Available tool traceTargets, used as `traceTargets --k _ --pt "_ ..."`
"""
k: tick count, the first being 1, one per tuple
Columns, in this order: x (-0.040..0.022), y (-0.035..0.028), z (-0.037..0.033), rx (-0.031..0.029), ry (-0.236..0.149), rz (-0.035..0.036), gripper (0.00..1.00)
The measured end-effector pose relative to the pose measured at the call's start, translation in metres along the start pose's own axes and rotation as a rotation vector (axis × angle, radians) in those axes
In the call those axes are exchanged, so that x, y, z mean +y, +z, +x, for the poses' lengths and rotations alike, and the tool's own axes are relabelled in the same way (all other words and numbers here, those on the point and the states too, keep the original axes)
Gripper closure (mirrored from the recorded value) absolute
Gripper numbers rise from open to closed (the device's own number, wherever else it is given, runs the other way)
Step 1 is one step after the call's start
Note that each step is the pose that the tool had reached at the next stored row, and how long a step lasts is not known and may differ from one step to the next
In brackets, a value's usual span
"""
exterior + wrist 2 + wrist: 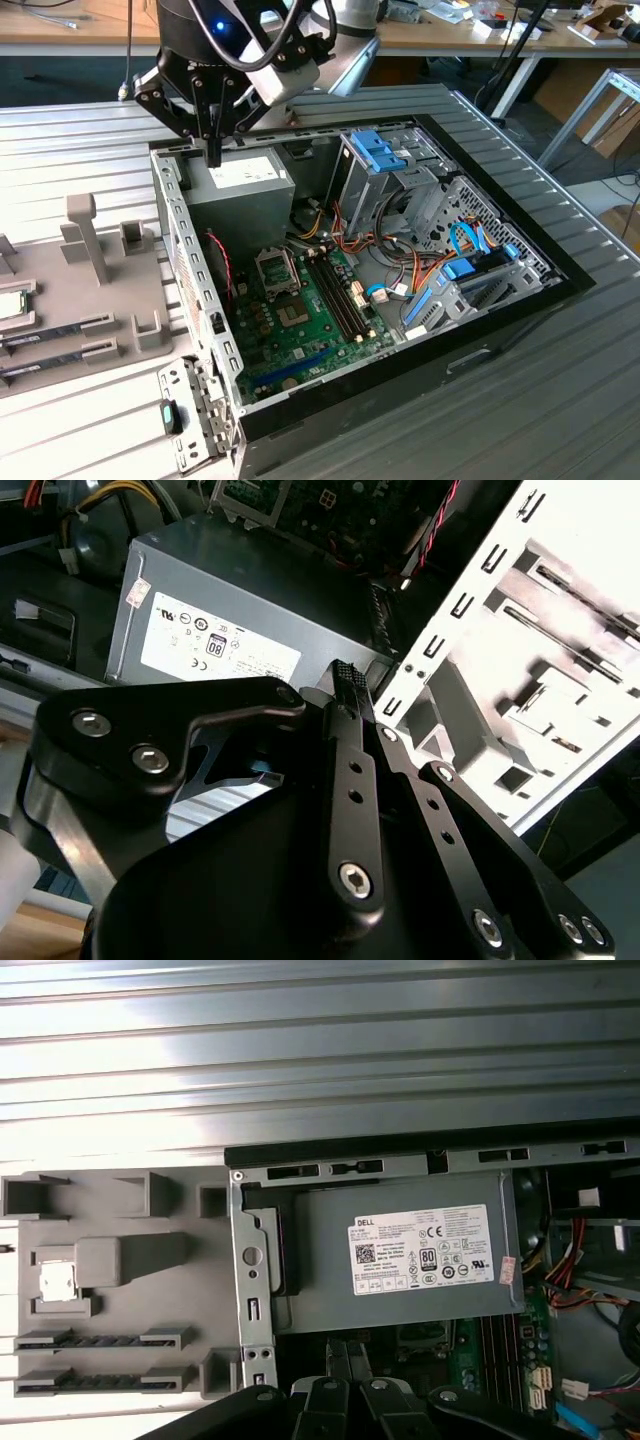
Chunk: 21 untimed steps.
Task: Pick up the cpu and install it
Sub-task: 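Reach for the cpu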
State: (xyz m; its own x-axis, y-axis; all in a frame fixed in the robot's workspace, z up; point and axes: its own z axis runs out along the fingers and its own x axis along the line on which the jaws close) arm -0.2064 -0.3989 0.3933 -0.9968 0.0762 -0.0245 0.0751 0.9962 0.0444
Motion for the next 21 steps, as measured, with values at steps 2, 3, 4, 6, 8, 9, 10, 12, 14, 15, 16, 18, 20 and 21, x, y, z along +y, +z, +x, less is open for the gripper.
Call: traceTargets --k 2,3,4,6,8,9,10,12,14,15,16,18,20,21 --pt "-0.0001 0.0000 0.0009 0.0000 0.000 0.0000 0.89" --pt "-0.0001 0.0000 0.0016 0.0000 0.000 0.0000 0.89" --pt "-0.0002 -0.0001 0.0021 0.0001 0.000 0.0001 0.89" --pt "-0.0002 -0.0001 0.0034 0.0000 0.000 0.0000 0.89" --pt "-0.0004 -0.0002 0.0051 0.0000 0.000 0.0000 0.89" --pt "-0.0005 -0.0002 0.0058 0.0000 0.000 0.0000 0.89" --pt "-0.0005 -0.0002 0.0063 0.0000 0.000 0.0000 0.89" --pt "-0.0005 -0.0002 0.0073 0.0000 0.000 0.0000 0.89" --pt "-0.0007 -0.0002 0.0085 0.0000 0.000 0.0001 0.89" --pt "-0.0007 -0.0003 0.0092 0.0000 0.000 0.0000 0.89" --pt "-0.0007 -0.0003 0.0098 0.0000 0.000 0.0000 0.89" --pt "-0.0008 -0.0003 0.0108 0.0000 0.000 0.0000 0.89" --pt "-0.0009 -0.0004 0.0122 0.0000 0.000 0.0000 0.89" --pt "-0.0010 -0.0004 0.0128 0.0000 0.000 0.0001 0.89"
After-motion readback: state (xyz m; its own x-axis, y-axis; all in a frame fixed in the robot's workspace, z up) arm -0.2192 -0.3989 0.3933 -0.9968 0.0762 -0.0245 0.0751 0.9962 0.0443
